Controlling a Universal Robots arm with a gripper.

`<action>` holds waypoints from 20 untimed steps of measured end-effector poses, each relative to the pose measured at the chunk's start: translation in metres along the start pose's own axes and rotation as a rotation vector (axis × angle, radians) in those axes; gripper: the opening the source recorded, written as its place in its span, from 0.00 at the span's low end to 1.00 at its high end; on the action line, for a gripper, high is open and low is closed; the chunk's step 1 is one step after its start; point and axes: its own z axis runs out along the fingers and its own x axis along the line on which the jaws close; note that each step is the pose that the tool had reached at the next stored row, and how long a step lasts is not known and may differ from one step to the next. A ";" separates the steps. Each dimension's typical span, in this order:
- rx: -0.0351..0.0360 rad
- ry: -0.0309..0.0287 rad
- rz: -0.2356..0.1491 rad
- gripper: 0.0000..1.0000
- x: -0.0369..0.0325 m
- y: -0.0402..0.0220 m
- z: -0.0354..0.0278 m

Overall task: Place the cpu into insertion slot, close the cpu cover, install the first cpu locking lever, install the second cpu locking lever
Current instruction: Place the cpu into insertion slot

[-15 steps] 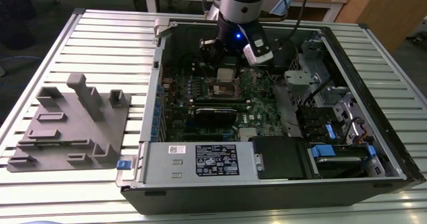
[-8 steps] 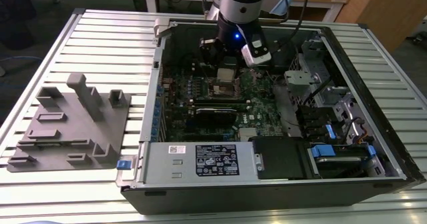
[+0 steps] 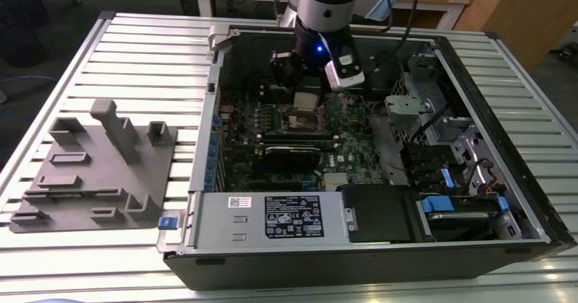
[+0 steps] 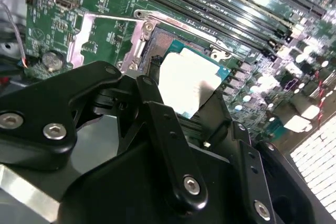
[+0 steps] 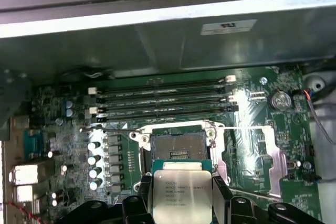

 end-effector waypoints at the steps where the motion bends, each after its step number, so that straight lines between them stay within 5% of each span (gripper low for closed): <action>1: 0.0000 -0.0003 0.005 0.54 0.0000 0.0000 0.0000; 7: 0.0000 -0.0005 0.006 0.54 0.0000 0.0000 0.0000; 11: -0.0002 -0.0043 0.049 0.54 0.0000 0.0000 0.0001; 20: -0.0003 -0.0065 0.074 0.54 0.0000 0.0000 0.0002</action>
